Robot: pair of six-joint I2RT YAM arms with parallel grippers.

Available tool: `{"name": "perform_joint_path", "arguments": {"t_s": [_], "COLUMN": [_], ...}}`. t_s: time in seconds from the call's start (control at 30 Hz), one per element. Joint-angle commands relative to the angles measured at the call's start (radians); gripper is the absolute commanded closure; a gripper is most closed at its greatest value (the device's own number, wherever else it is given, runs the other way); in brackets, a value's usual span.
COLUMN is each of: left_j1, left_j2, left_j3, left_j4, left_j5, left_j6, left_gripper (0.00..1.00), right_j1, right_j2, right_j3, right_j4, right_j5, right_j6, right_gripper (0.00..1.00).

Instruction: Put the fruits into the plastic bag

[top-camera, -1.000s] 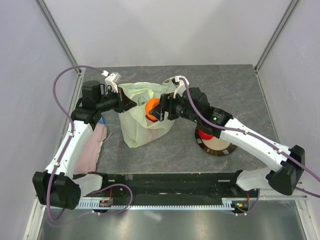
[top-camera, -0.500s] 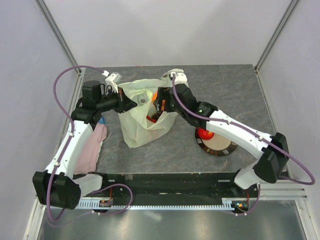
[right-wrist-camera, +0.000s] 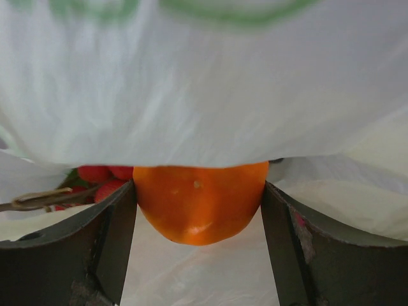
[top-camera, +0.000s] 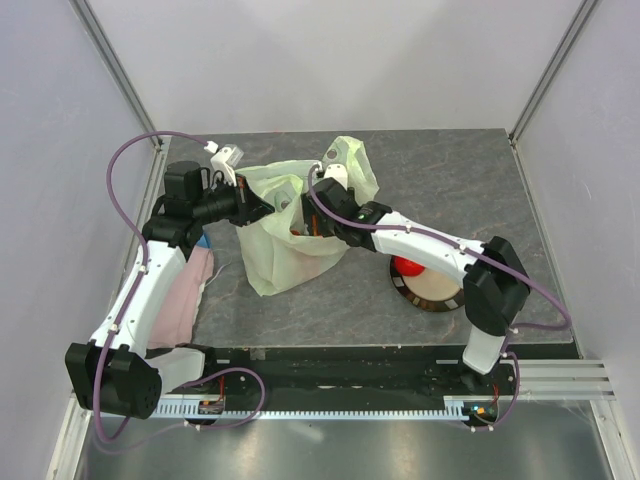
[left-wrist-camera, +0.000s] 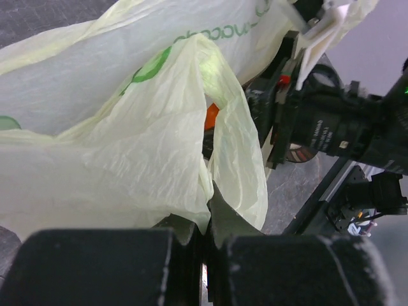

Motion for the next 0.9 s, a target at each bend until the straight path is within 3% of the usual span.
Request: {"name": "perform_joint_path", "arguments": {"t_s": [0.0,0.27,0.5,0.6,0.87], "left_j1": [0.001,0.001,0.001,0.001,0.001], "left_j2": [0.0,0.0,0.0,0.0,-0.002], "left_j3": [0.006,0.006,0.006,0.006,0.006], "left_j4": [0.026,0.026,0.026,0.025,0.025], "left_j5": [0.023,0.025,0.025,0.026,0.031], "left_j6": [-0.019,-0.022,-0.022,-0.022,-0.022], "left_gripper": [0.99,0.99,0.99,0.99,0.98], "right_j1": [0.006,0.009,0.007,0.007,0.007], "right_j2": [0.031,0.048,0.039,0.033,0.011], "right_j3": [0.052,0.011,0.015,0.006,-0.008], "right_j4": [-0.102,-0.165,-0.158,-0.145,-0.116], "right_j5": [0.062,0.054,0.056,0.048,0.031], "right_j6": [0.033,0.073,0.068,0.065,0.064], "right_gripper": [0.77,0.7,0.36,0.26,0.14]}}
